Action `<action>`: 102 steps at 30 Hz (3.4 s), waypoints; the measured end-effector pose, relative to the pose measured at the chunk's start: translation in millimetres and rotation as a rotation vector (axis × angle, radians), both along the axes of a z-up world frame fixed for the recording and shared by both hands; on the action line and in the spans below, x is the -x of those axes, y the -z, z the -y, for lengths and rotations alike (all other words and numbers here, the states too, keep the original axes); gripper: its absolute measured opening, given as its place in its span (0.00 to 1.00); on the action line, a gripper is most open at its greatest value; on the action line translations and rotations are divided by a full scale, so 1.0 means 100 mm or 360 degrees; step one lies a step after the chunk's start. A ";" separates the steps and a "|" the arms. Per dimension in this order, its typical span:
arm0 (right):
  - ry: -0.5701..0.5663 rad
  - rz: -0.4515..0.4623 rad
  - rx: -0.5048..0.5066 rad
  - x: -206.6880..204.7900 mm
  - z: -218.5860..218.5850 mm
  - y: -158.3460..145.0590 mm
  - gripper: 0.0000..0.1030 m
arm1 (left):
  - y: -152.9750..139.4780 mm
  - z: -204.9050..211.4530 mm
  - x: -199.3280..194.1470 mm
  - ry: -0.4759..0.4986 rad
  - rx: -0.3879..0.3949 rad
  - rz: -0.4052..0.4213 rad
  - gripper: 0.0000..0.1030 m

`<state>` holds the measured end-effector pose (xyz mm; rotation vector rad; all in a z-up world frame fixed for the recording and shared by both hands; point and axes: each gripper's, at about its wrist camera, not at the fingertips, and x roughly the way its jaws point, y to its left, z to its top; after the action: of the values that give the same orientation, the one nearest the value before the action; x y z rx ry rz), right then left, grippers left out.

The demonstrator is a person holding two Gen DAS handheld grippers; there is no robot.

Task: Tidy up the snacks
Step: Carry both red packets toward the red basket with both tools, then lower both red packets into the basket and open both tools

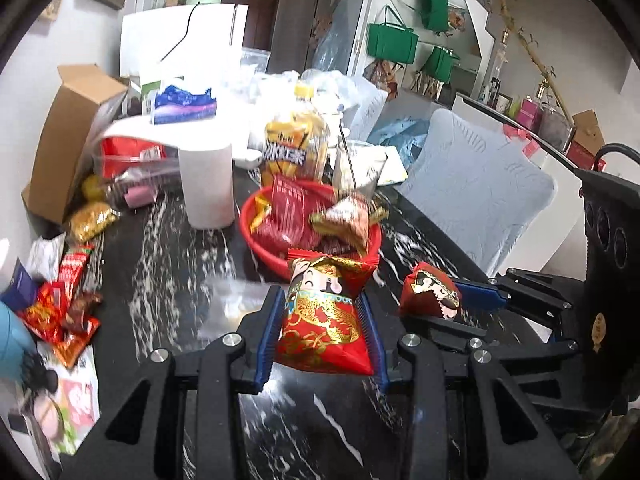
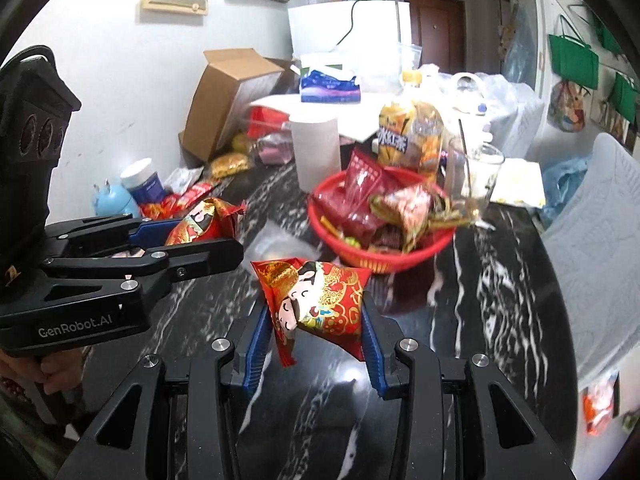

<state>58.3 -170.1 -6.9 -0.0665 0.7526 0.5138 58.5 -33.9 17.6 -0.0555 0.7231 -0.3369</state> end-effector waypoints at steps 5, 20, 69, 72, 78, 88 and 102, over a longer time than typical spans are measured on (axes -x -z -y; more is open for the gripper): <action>0.0024 0.0059 0.0011 -0.15 0.05 -0.13 0.40 | -0.07 0.05 -0.17 0.0009 -0.0016 0.0039 0.36; 0.0127 0.0076 0.0090 -0.73 0.24 -0.03 0.40 | 0.28 0.40 -0.92 0.0048 -0.0146 -0.0069 0.36; -0.0027 -0.0088 0.0171 -1.29 -0.11 0.55 0.40 | 0.58 0.04 -1.08 -0.0231 -0.0180 -0.0192 0.43; -0.0023 -0.0103 0.0181 -1.32 -0.13 0.62 0.40 | 0.62 0.04 -1.09 -0.0227 -0.0182 -0.0214 0.43; -0.0013 -0.0118 0.0182 -1.35 -0.13 0.63 0.50 | 0.64 0.04 -1.08 -0.0224 -0.0186 -0.0230 0.43; 0.0036 -0.0108 0.0208 -1.28 -0.11 0.56 0.59 | 0.56 0.01 -1.00 -0.0256 -0.0211 -0.0203 0.43; 0.0053 0.0012 0.0196 -1.08 -0.11 0.27 0.62 | 0.30 0.00 -0.81 -0.0275 -0.0230 -0.0109 0.43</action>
<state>166.2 -158.9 -33.5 -0.1702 0.7762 0.4346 139.3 -34.0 -12.0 0.0076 0.8027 -0.1175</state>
